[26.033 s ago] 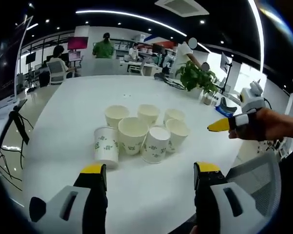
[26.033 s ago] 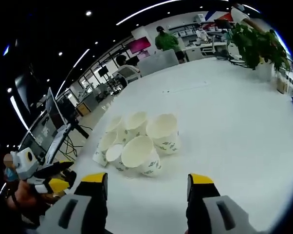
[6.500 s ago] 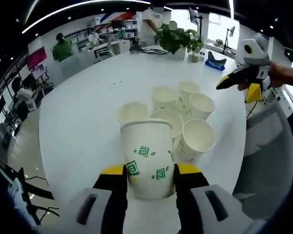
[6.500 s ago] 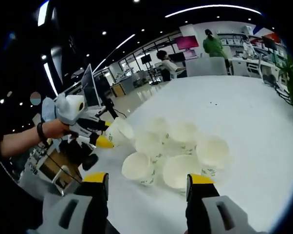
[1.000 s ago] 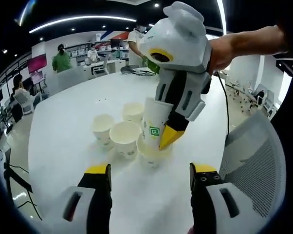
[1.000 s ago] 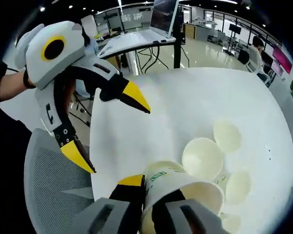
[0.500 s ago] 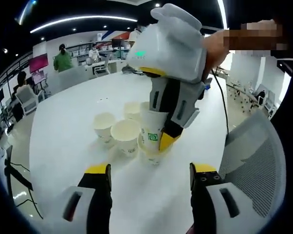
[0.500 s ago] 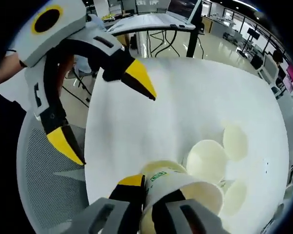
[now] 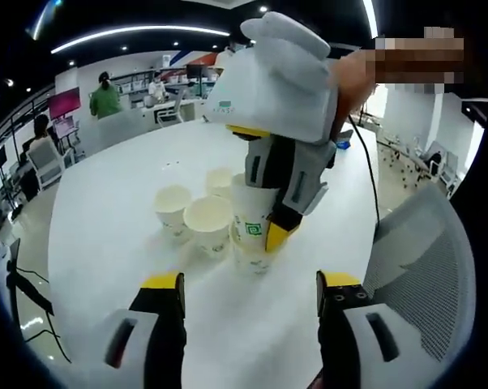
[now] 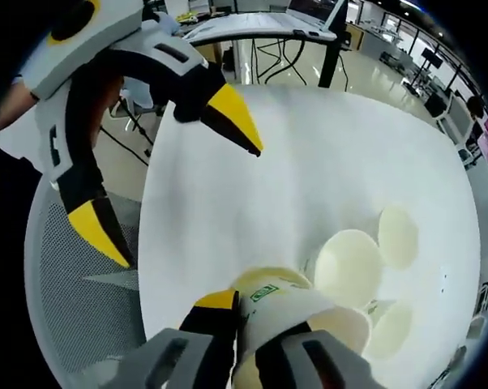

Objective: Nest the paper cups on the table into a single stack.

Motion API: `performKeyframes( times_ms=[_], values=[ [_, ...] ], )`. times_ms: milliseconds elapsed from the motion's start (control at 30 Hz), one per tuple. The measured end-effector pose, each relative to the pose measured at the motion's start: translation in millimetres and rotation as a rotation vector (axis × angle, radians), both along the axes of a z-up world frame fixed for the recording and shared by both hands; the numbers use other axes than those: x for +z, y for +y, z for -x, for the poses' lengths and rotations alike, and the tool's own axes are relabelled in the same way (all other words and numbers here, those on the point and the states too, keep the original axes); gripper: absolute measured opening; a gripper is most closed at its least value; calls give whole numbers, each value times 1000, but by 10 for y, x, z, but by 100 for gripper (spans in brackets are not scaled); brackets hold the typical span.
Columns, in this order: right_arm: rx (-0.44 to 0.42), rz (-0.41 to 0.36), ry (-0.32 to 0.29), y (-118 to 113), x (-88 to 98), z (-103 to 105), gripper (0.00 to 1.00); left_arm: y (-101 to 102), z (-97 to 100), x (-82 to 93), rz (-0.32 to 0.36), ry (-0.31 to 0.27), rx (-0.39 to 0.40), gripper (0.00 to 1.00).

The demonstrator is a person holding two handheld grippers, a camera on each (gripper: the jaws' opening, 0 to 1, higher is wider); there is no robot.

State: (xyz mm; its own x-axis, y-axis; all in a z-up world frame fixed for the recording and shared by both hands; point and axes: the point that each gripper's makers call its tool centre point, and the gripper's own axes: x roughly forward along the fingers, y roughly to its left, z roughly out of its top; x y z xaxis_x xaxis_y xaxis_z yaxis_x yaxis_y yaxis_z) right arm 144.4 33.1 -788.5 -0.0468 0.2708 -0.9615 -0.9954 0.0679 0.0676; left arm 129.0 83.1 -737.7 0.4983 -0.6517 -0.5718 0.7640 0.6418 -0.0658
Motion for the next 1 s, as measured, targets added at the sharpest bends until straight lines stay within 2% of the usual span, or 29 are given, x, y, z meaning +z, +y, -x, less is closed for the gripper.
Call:
performKeyframes(
  times_ms=[267, 433, 700, 900, 1000],
  values=[
    [26, 12, -10, -9, 7, -3, 8, 37, -6, -45, -3, 4, 2, 64],
    [38, 20, -8, -22, 27, 48, 12, 17, 34, -5, -11, 5, -2, 64],
    [33, 24, -12, -50, 4, -39, 16, 27, 18, -15, -14, 1, -6, 64],
    [15, 8, -9, -80, 131, -8, 20, 11, 33, -7, -19, 1, -12, 63],
    [10, 2, -9, -75, 133, -39, 20, -9, 41, -12, -21, 1, -17, 63]
  ],
)
